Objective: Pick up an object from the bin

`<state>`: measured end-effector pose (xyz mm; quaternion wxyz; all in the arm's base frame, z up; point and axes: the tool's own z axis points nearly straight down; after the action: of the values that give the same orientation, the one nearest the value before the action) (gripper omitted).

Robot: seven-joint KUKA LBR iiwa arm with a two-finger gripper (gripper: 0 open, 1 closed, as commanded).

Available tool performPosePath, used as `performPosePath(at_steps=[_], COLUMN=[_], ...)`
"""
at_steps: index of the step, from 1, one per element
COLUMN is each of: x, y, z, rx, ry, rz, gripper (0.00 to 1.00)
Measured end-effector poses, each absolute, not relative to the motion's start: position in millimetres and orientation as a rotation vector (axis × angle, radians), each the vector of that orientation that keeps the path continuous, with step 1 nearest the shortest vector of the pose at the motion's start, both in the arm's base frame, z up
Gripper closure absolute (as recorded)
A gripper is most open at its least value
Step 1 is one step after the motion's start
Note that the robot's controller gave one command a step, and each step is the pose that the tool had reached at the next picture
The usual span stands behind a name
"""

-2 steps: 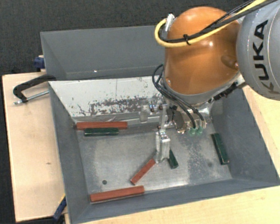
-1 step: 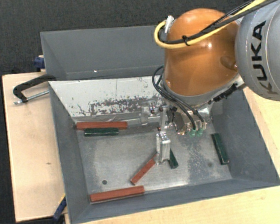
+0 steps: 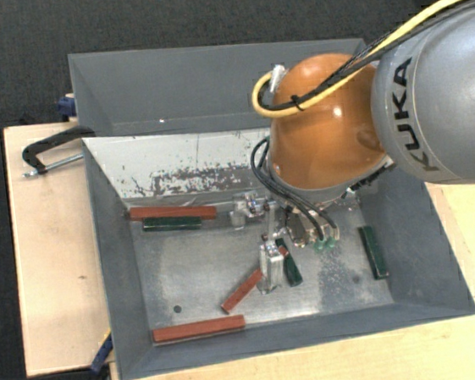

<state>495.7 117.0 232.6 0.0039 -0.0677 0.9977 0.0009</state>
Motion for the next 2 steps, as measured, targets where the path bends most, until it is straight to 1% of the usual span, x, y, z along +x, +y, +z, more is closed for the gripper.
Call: performPosePath(at_steps=[1,2], x=[502.2,524.3], y=[109,76], z=[185,72], rx=[-0.642,-0.612], ry=[3.073,3.077], rz=[0.001,0.003], gripper=[0.00,1.00])
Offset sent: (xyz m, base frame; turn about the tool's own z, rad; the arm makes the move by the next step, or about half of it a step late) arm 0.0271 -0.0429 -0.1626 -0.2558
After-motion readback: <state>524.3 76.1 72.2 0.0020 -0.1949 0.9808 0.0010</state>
